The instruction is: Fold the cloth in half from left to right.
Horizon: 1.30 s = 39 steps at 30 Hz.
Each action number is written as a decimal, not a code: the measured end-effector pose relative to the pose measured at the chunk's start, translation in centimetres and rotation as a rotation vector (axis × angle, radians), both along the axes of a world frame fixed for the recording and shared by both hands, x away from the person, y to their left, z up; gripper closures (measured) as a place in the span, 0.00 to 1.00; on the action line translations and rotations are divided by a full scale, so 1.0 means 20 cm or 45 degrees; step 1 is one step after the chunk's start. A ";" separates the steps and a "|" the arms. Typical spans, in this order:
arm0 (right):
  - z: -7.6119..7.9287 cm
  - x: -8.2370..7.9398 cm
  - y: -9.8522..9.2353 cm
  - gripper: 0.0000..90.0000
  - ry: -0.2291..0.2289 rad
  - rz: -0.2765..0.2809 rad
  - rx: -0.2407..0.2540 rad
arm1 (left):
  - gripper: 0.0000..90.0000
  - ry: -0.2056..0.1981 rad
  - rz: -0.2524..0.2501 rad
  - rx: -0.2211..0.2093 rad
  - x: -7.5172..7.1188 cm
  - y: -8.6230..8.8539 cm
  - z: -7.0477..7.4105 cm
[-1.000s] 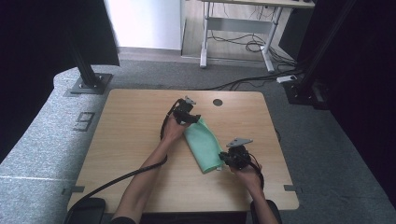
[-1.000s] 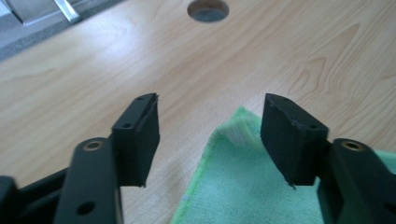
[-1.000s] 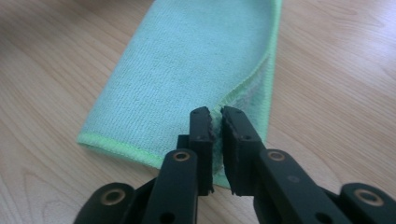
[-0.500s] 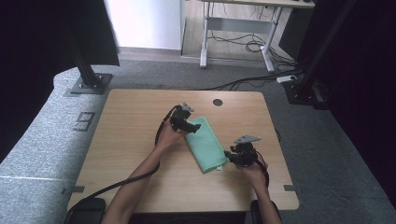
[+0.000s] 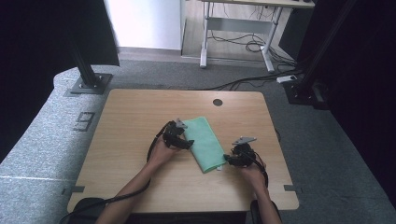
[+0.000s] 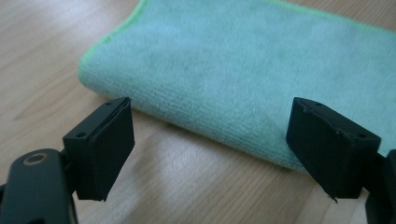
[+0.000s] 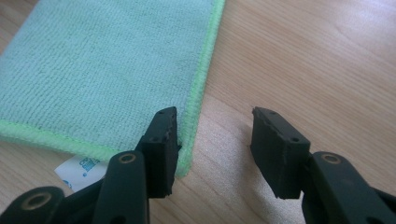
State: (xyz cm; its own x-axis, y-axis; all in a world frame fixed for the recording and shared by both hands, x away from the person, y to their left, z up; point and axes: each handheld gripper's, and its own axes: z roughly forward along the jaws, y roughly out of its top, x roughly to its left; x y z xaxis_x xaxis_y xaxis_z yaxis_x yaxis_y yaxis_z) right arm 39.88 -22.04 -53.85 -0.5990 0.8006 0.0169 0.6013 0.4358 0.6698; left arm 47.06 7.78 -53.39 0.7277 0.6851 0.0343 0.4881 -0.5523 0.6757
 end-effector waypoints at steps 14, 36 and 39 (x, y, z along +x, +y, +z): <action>0.00 -0.05 0.12 0.55 0.012 0.096 0.012 | 0.16 0.043 0.079 0.005 0.09 0.10 -0.04; 0.00 -0.07 0.19 0.58 0.019 0.138 0.006 | 0.16 0.009 0.243 0.124 0.41 0.08 0.00; 0.00 -0.08 0.21 0.57 0.017 0.135 0.001 | 0.16 0.002 0.178 0.104 0.32 0.07 0.01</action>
State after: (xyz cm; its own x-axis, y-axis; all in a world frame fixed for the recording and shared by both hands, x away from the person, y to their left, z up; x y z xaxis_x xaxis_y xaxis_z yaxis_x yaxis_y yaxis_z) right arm 38.31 -17.84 -53.83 -0.6803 0.7325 0.0262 0.5607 0.4971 0.6622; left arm 53.45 9.10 -53.14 0.6257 0.7745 0.0929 0.5652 -0.5322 0.6303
